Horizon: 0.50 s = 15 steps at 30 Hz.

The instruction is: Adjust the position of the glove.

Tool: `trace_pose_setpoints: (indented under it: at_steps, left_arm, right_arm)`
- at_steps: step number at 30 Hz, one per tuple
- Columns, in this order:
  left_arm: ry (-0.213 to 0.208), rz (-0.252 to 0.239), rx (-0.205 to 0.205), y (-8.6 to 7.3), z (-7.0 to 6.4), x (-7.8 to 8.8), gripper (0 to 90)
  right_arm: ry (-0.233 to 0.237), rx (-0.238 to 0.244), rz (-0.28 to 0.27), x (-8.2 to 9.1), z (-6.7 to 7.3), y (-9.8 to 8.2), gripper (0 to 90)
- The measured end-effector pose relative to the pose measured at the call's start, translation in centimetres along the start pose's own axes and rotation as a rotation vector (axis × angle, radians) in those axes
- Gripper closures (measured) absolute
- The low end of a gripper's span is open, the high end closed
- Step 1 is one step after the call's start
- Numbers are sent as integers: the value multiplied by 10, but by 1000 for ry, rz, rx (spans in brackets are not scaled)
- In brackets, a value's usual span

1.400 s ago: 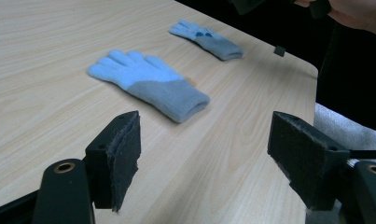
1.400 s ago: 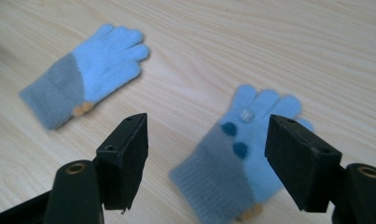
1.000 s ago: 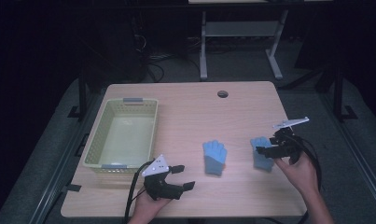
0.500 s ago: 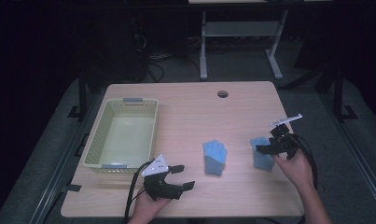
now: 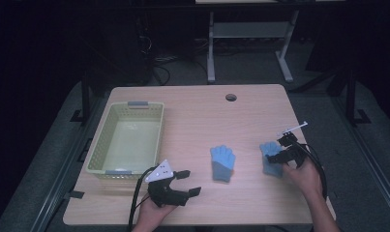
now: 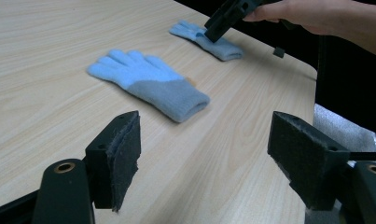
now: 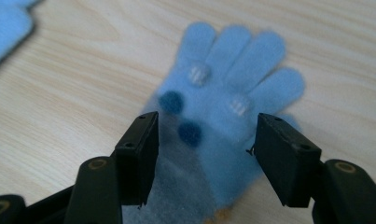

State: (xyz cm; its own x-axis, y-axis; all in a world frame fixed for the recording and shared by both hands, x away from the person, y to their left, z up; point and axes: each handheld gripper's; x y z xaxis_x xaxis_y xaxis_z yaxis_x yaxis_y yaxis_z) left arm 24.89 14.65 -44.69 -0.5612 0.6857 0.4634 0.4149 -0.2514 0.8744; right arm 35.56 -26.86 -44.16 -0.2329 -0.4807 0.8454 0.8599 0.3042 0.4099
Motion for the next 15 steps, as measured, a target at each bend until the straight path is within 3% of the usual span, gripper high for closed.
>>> trace_pose_setpoints:
  at_steps: [9, 15]
  left_arm:
    - [1, 3, -5, 0, -1, 0, 252]
    - [7, 0, -4, 0, -1, 1, 252]
  right_arm:
    - [-67, 27, 48, -8, 6, 1, 459]
    - [-69, 29, 46, -7, 6, 2, 572]
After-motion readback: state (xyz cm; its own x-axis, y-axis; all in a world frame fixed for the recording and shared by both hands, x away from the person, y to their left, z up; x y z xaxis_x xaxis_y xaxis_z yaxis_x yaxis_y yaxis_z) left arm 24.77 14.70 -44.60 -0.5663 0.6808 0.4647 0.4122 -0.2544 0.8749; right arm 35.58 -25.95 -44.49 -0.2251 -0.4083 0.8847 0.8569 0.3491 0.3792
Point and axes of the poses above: each handheld gripper's, and its own axes: x roughly backward along the jaws, y roughly out of its top, z roughly to its left, and after that the axes turned 15 degrees about y, right-handed
